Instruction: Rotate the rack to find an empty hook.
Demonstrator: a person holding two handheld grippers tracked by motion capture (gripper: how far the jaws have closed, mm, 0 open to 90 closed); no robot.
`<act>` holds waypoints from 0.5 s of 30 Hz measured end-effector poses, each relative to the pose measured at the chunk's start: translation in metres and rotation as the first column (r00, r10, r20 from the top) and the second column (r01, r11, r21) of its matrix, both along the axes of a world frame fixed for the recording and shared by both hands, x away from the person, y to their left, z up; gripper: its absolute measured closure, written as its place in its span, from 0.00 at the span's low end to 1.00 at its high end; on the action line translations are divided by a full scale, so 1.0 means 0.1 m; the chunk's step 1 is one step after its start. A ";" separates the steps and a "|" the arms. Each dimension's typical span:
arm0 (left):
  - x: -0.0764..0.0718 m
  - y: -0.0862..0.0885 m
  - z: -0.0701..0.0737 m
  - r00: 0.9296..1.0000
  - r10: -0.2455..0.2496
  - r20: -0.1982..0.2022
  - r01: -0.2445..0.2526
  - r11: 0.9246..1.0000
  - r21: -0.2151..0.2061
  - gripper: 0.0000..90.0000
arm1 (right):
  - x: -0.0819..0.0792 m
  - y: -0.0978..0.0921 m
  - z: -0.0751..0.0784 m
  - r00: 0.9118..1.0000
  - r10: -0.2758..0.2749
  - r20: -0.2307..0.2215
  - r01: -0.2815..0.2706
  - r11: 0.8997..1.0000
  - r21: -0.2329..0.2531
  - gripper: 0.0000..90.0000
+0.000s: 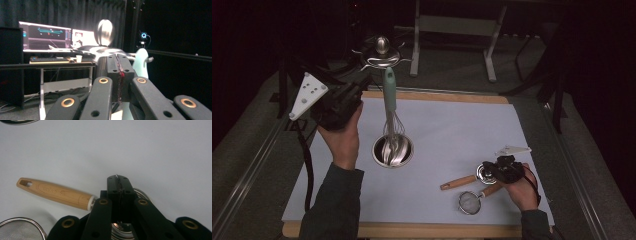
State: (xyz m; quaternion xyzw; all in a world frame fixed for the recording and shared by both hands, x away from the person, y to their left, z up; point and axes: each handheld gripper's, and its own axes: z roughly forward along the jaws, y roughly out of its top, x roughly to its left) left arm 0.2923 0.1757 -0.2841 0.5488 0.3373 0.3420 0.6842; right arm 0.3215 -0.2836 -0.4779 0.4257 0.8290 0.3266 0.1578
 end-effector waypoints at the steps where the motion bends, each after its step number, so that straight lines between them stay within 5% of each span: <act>1: 0.00 0.00 0.01 1.000 0.006 0.000 -0.006 1.000 -0.006 1.00 | 0.00 0.01 0.01 1.000 0.003 0.005 -0.003 1.000 -0.009 0.99; 15: 0.06 0.06 0.04 0.998 0.054 -0.011 -0.054 0.998 0.014 1.00 | -0.02 -0.07 0.02 0.999 -0.023 0.031 0.024 0.999 -0.023 0.95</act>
